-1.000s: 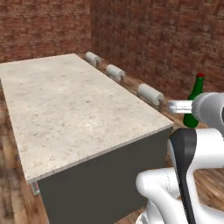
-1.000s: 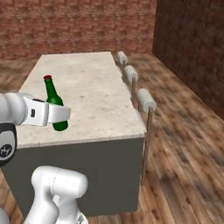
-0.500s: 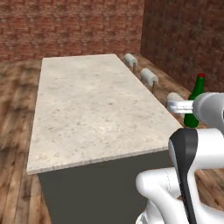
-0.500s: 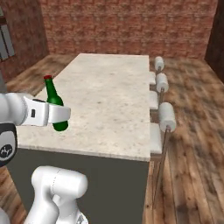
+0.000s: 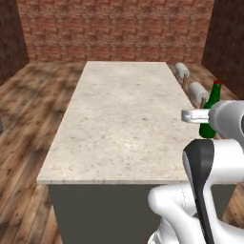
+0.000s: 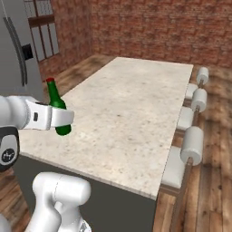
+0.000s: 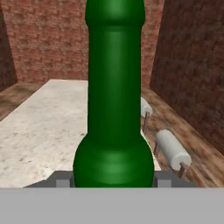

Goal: Get the candle and the beer from the cabinet and move them to the dining counter.

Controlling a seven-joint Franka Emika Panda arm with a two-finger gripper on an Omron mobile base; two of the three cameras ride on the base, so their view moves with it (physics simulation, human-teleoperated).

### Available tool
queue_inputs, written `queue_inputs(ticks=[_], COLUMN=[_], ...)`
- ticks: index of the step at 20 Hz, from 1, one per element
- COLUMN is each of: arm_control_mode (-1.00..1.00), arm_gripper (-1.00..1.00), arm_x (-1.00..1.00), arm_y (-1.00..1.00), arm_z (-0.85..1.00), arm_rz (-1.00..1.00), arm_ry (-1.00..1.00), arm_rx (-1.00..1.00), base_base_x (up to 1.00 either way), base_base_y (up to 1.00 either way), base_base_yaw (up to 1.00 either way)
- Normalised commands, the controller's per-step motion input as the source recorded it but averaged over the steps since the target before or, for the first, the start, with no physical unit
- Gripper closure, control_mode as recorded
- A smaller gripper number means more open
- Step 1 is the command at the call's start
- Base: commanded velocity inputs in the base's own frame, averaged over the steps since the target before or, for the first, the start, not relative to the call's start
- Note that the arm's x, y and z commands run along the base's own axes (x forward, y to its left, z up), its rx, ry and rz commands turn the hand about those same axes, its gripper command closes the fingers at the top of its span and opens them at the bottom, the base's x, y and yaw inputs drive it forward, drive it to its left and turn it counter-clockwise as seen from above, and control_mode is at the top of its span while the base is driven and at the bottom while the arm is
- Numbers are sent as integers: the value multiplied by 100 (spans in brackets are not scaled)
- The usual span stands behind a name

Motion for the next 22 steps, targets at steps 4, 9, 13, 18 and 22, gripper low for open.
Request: queue_inputs(ticks=[4, 9, 13, 18, 22], arm_control_mode=[-100, -100, -100, -100, -100], arm_gripper=[100, 100, 100, 100, 100], arm_x=[22, 41, 47, 46, 18], arm_y=[-21, -59, -63, -51, -8], arm_z=[-8, -23, -28, -30, -35], arm_rz=[11, 20, 19, 22, 12], arm_ry=[-6, -12, -13, -10, -5], arm_rx=[5, 10, 10, 5, -2], base_base_x=[28, 0, 0, 0, 0], base_base_y=[-24, 0, 0, 0, 0], base_base_yaw=[16, 0, 0, 0, 0])
